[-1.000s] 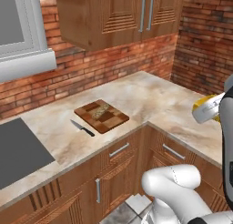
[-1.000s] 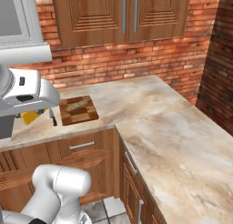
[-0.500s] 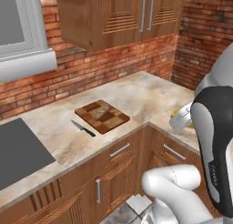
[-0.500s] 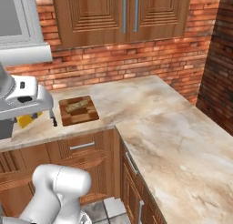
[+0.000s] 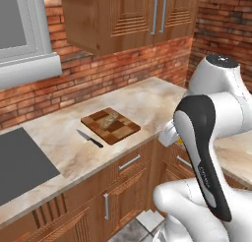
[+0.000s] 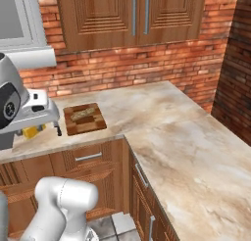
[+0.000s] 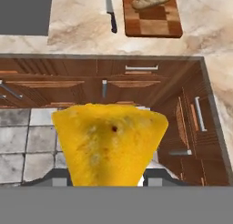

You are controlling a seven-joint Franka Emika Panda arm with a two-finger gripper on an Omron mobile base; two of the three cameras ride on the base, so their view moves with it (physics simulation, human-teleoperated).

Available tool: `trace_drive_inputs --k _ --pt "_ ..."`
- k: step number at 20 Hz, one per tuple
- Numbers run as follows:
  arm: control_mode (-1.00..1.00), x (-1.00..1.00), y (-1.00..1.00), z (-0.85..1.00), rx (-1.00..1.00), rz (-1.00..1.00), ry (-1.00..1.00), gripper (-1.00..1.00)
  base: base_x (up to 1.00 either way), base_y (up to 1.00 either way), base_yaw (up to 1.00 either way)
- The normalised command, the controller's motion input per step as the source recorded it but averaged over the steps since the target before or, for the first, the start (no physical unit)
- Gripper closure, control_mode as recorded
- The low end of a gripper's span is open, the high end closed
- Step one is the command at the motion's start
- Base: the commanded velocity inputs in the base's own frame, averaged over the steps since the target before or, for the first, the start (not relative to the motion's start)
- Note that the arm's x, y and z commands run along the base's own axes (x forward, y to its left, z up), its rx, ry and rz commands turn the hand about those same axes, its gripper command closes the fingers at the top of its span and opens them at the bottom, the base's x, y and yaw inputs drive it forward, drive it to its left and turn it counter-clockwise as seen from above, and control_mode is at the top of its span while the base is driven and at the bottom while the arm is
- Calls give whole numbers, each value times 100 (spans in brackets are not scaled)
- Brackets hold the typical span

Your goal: Retrieve the sausage and cheese from the fridge and place them on the cutting board on the counter.

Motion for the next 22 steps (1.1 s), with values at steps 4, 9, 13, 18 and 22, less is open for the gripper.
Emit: trace_drive_inputs --k 4,9,13,18,22 --pt "-100 70 0 -8 0 5 20 100 0 0 0" --pt "-100 67 0 -29 0 1 6 100 0 0 0" --pt "-100 67 0 -47 0 0 0 100 0 0 0" --pt "-100 59 0 -46 0 0 0 100 0 0 0" --pt "-100 53 0 -33 1 0 0 100 0 0 0"
